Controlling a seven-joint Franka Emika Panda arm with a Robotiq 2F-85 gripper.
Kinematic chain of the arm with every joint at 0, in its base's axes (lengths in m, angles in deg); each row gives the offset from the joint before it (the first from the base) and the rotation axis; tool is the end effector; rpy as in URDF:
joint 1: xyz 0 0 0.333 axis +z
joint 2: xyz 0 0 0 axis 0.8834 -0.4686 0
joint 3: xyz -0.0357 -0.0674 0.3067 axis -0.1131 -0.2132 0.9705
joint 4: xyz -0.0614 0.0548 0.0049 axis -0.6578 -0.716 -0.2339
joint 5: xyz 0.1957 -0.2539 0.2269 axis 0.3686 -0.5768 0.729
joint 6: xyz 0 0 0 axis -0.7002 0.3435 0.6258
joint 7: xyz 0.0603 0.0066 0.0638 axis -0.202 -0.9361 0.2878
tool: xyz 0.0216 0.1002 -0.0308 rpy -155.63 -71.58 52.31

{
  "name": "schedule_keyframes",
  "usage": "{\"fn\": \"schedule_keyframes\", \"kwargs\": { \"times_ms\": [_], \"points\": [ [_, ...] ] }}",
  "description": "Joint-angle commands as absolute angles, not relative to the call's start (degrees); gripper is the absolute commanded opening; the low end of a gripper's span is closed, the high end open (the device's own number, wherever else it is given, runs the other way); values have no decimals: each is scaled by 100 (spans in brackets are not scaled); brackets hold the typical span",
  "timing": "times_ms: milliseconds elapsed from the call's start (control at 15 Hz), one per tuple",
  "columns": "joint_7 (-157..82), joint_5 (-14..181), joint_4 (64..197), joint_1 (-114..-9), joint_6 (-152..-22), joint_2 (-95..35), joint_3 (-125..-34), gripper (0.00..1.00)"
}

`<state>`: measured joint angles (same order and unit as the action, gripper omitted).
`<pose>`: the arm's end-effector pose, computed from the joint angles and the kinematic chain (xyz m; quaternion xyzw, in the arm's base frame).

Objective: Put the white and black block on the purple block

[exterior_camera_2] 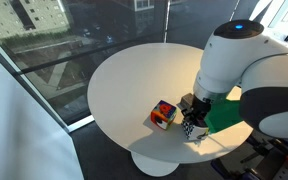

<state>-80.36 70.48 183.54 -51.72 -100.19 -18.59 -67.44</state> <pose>0.4270 0.1502 0.2383 0.9888 -0.1330 0.0176 0.0650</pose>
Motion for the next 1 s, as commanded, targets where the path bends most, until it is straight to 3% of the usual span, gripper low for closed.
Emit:
{"fn": "schedule_keyframes", "kwargs": {
  "times_ms": [0,333,933],
  "points": [
    [-7867,7174,18232,-5172,-9739,-1714,-6817,15],
    [-7510,7489,18139,-5227,-9547,-1534,-6825,6],
    [-7159,7645,18044,-5474,-9258,-993,-6914,7]
  ]
}}
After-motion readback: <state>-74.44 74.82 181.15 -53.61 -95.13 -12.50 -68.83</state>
